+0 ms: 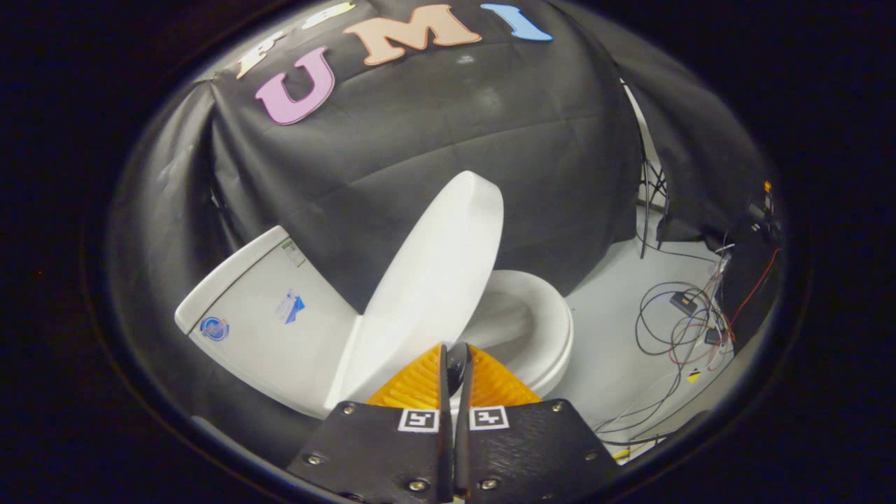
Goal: Open the toilet lid.
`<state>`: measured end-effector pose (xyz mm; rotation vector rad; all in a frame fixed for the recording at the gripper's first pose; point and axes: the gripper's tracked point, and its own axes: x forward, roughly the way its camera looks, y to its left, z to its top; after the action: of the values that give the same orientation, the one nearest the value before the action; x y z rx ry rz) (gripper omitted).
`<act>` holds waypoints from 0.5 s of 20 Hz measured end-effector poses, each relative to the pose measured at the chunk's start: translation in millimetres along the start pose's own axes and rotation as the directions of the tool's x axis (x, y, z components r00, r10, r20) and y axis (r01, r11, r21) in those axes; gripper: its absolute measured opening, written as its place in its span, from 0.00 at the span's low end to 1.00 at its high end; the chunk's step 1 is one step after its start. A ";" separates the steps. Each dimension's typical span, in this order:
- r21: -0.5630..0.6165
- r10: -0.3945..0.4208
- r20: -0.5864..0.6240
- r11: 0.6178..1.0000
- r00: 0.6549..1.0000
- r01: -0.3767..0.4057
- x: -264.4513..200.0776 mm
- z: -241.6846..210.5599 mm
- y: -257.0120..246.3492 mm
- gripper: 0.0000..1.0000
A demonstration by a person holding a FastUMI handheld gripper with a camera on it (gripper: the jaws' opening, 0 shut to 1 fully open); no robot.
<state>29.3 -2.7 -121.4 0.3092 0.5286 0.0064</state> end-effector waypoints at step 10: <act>-0.036 0.068 0.066 0.997 0.996 -0.066 -13.0 17.0 34.2 0.02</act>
<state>29.0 23.9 -91.1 0.2935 0.4512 0.0697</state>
